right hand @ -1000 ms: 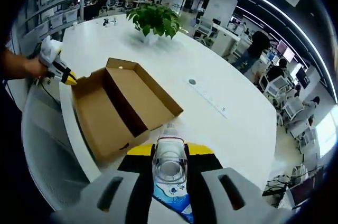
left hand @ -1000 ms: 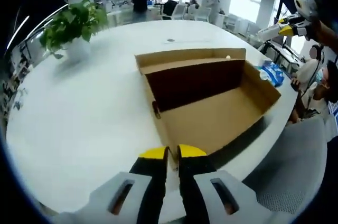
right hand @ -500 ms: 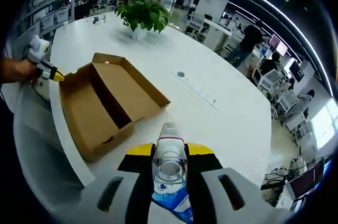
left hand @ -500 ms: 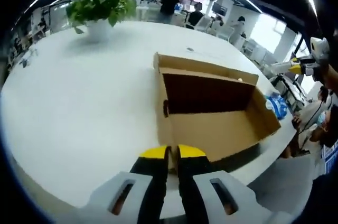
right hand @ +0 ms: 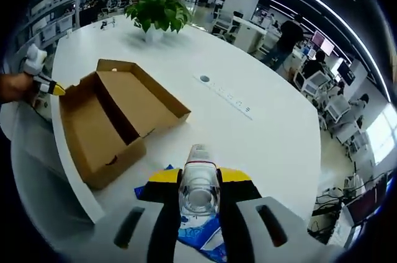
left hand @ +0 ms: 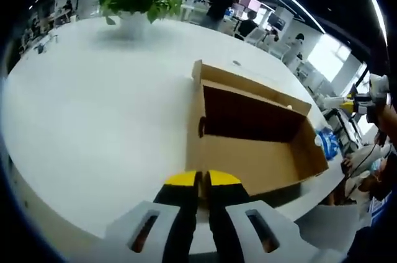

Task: Operate the shoe box by opening the lid, removing the specified soft item, and placing it in the target area until the item is outside and the box remains undamaged.

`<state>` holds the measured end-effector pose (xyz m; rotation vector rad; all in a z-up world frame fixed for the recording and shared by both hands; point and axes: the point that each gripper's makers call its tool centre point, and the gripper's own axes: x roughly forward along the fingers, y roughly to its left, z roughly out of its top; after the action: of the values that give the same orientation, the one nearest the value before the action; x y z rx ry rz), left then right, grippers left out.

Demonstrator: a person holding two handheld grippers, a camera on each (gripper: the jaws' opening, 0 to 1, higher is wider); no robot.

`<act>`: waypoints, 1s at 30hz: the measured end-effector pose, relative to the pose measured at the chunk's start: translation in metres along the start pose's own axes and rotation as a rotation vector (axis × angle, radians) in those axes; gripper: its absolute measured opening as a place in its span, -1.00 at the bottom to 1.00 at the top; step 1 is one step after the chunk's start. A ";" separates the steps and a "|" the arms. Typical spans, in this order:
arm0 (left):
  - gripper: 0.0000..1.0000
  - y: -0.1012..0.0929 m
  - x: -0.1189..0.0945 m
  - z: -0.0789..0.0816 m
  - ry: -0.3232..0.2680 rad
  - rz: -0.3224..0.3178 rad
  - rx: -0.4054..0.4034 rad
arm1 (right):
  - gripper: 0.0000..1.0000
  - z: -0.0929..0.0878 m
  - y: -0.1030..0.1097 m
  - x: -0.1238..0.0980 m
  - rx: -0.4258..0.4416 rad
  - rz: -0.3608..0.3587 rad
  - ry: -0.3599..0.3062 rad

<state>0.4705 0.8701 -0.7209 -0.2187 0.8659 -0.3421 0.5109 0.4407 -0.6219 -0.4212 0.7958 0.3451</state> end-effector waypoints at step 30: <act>-0.99 0.001 0.000 0.001 -0.003 0.045 0.003 | -0.61 -0.050 -0.021 0.035 0.066 0.033 0.122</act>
<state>0.4716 0.8707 -0.7207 -0.1963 0.8659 -0.3009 0.5125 0.4025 -0.6745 -0.3697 0.9315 0.3250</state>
